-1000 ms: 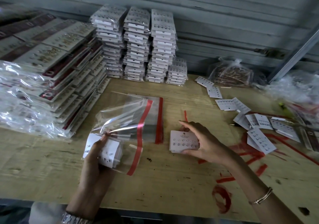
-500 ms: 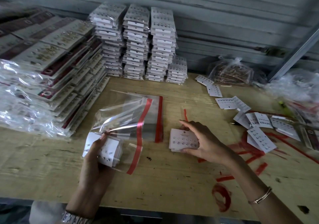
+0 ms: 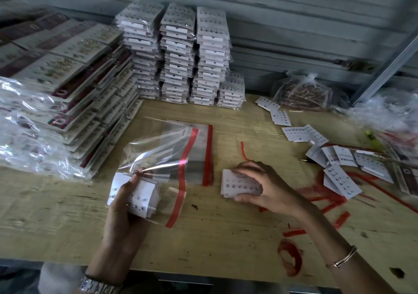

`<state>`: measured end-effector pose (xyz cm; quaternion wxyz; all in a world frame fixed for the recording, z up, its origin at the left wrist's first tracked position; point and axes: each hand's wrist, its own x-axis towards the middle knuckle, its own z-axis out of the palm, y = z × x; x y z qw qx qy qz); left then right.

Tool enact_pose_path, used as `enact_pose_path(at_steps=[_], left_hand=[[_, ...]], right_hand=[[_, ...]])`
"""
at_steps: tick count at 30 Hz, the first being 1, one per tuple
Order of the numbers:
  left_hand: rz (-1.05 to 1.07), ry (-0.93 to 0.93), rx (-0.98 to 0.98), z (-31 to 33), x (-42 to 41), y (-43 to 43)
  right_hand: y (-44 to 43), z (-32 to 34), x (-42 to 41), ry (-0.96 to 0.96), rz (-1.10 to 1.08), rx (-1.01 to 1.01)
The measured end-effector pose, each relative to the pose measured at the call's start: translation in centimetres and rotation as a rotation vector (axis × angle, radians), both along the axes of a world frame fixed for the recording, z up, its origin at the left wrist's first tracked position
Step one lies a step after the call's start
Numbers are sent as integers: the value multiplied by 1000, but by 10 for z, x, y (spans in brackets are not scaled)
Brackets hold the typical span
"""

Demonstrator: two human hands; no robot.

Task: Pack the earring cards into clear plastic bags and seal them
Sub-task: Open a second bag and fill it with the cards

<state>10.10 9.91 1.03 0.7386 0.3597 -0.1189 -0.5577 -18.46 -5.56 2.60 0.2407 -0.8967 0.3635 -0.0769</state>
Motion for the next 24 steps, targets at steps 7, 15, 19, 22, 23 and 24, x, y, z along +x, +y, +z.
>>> enact_pose_path(at_steps=[7,15,19,22,23,24], left_hand=[[-1,4,-33,2,-1,0],[-9,0,-37,1,-1,0],[-6,1,-31,-1,0,-1],[-1,2,-32,-2,1,-1],[-2,-2,-39,-2,1,-2],[-3,-8,-45,-2,0,-1]], right_hand=[[-1,3,-1,-48,-82,53],[-4,4,-1,-1,-109,62],[3,6,-2,-52,-91,143],[12,5,-5,-105,-77,173],[16,5,-6,-126,-67,162],[19,4,-7,-150,-56,149]])
